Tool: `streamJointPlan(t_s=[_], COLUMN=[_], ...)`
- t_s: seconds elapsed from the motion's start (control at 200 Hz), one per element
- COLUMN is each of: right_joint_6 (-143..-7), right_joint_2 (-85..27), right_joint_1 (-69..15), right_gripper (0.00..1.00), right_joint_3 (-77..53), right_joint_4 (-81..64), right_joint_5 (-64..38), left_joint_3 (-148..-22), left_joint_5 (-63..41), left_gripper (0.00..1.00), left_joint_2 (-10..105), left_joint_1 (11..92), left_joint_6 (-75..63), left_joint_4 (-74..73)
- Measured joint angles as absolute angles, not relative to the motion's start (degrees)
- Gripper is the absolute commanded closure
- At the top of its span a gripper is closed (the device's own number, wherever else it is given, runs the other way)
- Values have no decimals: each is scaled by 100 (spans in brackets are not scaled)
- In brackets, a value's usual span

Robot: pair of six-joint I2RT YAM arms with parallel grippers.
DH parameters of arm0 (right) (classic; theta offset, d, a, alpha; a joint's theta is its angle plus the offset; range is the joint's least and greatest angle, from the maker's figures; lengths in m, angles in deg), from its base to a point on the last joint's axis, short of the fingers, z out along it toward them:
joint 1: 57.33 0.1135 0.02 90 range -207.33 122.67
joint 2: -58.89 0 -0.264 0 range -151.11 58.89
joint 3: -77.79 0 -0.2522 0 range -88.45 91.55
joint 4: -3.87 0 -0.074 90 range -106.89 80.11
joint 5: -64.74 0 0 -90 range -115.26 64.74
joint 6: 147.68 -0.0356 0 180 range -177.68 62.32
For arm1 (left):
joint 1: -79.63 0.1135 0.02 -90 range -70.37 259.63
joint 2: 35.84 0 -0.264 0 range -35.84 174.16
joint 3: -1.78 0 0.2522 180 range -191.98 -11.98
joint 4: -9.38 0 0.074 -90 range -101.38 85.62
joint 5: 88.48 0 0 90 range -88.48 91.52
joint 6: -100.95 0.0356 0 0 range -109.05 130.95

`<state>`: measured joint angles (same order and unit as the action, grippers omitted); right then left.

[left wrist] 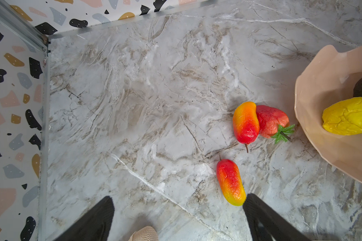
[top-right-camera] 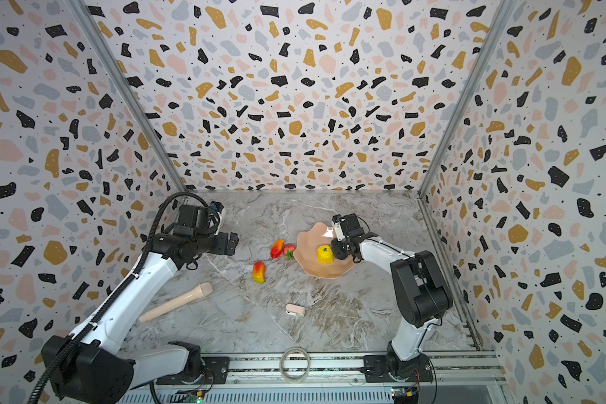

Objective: Arrange fruit in a fruit bowl
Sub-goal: Place the fruit in the fruit bowl, then pick up the fruit from the center of the table.

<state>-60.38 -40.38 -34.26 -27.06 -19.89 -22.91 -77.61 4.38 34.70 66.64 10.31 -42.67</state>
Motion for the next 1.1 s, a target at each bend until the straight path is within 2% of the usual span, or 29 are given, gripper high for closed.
streamJointPlan(t_s=[0.255,0.386,0.541,0.676,0.771,0.801,0.956,1.102], right_joint_6=[-6019,-6012,-5981,-5951,-5905,-5896,-5691,-5612], right_joint_2=[-4035,-3992,-3885,-3782,-3710,-3686,-3474,-3454], right_joint_1=[-3375,-3345,-3325,-3294,-3216,-3168,-2682,-1852], right_gripper=[44,42,34,23,9,0,1,1], right_joint_3=[-2684,-2630,-2533,-2415,-2295,-2252,-2064,-1714], right_joint_4=[-2079,-2149,-2269,-2352,-2470,-2510,-2599,-2518], right_joint_5=[-2363,-2440,-2538,-2638,-2739,-2770,-2761,-2499], left_joint_3=[-7761,-7761,-7761,-7761,-7761,-7761,-7761,-7761], left_joint_5=[405,398,394,392,392,394,392,392], left_gripper=[0,0,1,0,0,0,1,0], left_joint_2=[3470,3470,3470,3470,3470,3470,3470,3470], left_joint_1=[6664,6664,6661,6642,6639,6637,6637,6637], left_joint_6=[1033,1033,1031,1031,1031,1031,1031,1031], left_joint_4=[-4267,-4267,-4265,-4262,-4256,-4254,-4243,-4232])
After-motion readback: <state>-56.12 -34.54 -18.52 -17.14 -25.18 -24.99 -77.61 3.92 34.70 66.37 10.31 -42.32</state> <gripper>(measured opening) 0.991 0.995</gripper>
